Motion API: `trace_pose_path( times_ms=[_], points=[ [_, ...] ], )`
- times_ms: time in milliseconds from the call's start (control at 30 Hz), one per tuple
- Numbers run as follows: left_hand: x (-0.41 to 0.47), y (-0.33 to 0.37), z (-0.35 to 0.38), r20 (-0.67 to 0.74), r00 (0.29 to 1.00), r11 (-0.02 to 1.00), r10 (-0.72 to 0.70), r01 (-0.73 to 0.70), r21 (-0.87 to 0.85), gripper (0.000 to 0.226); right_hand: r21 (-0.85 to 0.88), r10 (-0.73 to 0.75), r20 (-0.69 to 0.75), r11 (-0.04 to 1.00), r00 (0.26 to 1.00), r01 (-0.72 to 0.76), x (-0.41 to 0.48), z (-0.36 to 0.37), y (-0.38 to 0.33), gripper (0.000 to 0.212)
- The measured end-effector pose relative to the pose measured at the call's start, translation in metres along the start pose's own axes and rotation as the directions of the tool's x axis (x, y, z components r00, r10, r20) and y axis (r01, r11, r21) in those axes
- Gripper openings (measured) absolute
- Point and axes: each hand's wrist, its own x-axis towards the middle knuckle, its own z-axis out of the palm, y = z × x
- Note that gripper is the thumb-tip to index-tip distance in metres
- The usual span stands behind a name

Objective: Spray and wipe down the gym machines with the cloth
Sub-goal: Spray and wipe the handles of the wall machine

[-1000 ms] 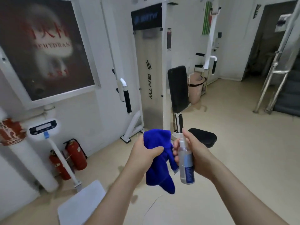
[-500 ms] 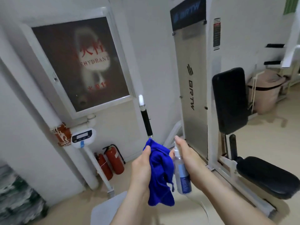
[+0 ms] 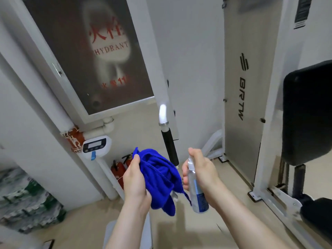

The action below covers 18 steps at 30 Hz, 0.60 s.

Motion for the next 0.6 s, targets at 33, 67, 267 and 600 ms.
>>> trace_pose_path(
  times_ms=[33,67,267,600],
  points=[
    [0.012,-0.002,0.003,-0.011,1.0,1.0,0.007,-0.007,0.006,0.028,-0.026,-0.005,-0.005,1.0,1.0,0.005,0.013,0.0,-0.002,0.056],
    [0.028,-0.006,0.003,-0.014,1.0,1.0,0.009,-0.009,0.004,0.029,-0.051,0.007,0.004,0.999,1.0,-0.007,0.031,0.004,-0.004,0.055],
    [0.083,-0.014,0.012,0.022,0.999,0.999,-0.043,0.044,-0.019,0.026,-0.147,0.022,0.058,0.989,0.998,-0.013,0.094,0.011,0.001,0.06],
    [0.11,-0.035,0.045,0.359,0.932,0.922,0.046,-0.178,0.344,0.063,-0.22,0.025,0.092,0.975,0.995,-0.004,0.135,-0.019,0.005,0.061]
  ],
)
